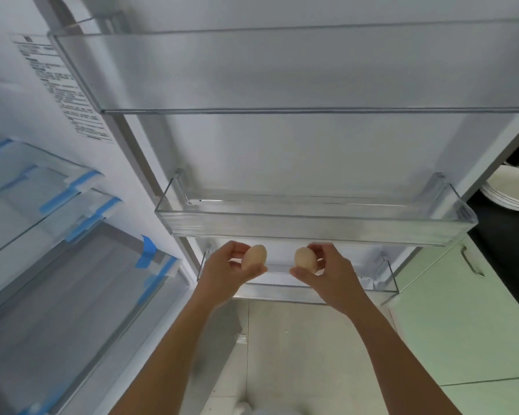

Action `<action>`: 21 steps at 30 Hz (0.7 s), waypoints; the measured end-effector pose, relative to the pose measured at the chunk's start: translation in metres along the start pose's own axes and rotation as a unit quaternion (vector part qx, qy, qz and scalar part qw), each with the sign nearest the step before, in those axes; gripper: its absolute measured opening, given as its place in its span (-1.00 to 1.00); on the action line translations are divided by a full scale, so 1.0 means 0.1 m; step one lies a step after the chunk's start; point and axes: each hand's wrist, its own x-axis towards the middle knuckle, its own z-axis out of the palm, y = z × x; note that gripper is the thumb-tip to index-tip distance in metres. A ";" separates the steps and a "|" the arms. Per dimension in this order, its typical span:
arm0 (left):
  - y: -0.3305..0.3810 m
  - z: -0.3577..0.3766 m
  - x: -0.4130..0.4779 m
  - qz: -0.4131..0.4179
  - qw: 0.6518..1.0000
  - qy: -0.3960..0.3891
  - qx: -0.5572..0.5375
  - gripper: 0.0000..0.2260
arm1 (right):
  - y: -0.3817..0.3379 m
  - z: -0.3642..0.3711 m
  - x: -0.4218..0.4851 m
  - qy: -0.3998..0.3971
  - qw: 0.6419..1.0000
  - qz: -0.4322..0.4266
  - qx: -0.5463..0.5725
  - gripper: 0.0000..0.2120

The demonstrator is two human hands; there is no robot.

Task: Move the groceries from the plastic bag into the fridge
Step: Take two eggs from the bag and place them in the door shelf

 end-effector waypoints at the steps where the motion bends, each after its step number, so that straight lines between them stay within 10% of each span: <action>1: 0.00 -0.01 0.09 -0.005 1.000 -0.014 0.004 -0.63 | 0.01 -0.01 0.05 0.001 1.000 0.012 -0.007 -0.49; 10: -0.16 0.01 0.56 -0.070 0.977 -0.190 0.060 -0.59 | 0.15 0.00 0.38 -0.068 0.987 0.079 -0.120 -0.54; 21: -0.33 0.20 0.78 -0.105 0.957 -0.192 0.191 -0.61 | 0.27 0.15 0.57 -0.118 0.957 0.173 -0.200 -0.52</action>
